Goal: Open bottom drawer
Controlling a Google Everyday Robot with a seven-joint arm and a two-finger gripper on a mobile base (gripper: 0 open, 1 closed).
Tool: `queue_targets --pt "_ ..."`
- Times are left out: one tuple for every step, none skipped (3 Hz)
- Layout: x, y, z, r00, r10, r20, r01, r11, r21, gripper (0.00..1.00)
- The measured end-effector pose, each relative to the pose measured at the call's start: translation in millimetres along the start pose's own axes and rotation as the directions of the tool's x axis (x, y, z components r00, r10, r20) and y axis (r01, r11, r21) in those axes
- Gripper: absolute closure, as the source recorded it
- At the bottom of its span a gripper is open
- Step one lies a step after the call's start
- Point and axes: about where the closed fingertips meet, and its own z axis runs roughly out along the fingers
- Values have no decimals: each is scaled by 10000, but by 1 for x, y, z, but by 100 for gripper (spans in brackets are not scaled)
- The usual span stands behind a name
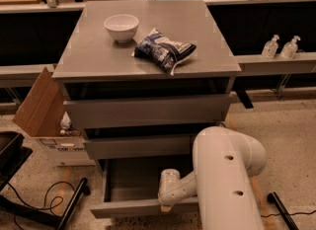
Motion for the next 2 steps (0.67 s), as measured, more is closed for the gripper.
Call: queue_targets --pt "15 38 4 9980 579 -239 -587 9978 -317 100" --pt "18 47 5 9973 679 -290 -690 9969 -385 100"
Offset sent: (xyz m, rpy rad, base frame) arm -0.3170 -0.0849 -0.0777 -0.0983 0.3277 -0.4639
